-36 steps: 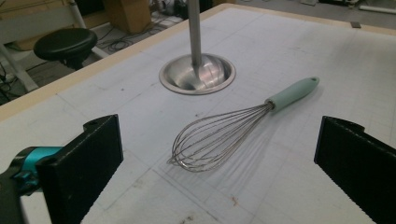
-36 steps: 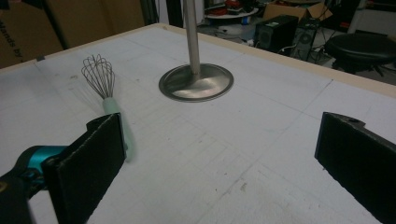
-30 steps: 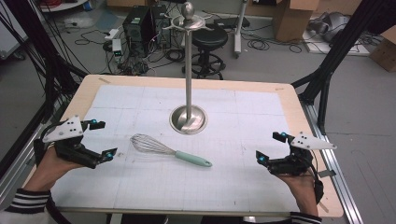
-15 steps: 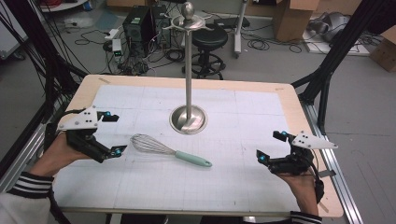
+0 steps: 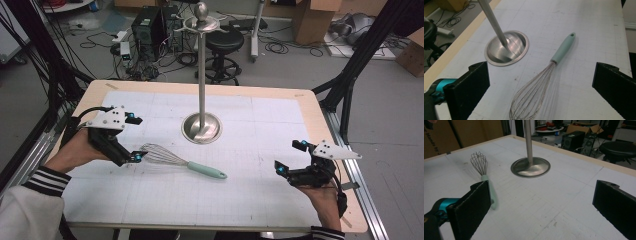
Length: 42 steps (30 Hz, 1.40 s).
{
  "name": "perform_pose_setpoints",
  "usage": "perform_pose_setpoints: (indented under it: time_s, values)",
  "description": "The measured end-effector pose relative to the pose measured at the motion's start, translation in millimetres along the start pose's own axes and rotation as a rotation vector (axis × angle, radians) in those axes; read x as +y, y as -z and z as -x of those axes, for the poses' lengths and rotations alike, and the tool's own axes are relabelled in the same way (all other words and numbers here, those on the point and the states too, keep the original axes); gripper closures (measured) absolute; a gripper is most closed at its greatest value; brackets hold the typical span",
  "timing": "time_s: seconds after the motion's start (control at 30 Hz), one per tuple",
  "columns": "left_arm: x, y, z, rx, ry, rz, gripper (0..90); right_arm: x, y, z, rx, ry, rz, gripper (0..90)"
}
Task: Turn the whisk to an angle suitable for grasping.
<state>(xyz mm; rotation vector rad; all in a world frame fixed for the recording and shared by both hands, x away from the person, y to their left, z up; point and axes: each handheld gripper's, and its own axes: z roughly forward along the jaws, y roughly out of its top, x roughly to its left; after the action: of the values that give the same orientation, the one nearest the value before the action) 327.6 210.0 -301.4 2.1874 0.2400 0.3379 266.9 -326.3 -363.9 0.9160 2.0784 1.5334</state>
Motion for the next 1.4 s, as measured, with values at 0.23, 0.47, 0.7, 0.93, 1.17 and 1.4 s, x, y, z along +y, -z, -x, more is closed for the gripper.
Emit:
perform_pose_setpoints:
  time_s: [0.23,0.47,0.7,0.93,1.17,1.4]
  values:
    - [4.7,-9.9,-3.1,-0.031,-0.028,-0.023,1.7,0.3,-0.4,0.2,0.000,0.001,0.000,0.8]
    - [9.9,-25.6,-5.8,-0.051,-0.035,-0.073,1.7,0.9,-2.1,-0.4,0.003,0.003,-0.002,0.8]
    - [16.7,-44.7,-4.5,-0.075,-0.066,-0.101,1.7,1.3,-2.8,-1.3,0.009,0.004,0.000,0.8]
    - [20.8,-64.4,-0.5,-0.127,-0.106,-0.130,1.7,1.3,-2.6,-1.2,0.010,0.005,0.000,0.8]
    - [23.1,-85.2,2.0,-0.162,-0.144,-0.167,1.7,1.8,-3.5,-2.0,0.013,0.007,-0.003,0.8]
    - [22.8,-99.2,5.4,-0.190,-0.160,-0.188,1.7,1.7,-3.5,-1.8,0.015,0.004,-0.005,0.8]
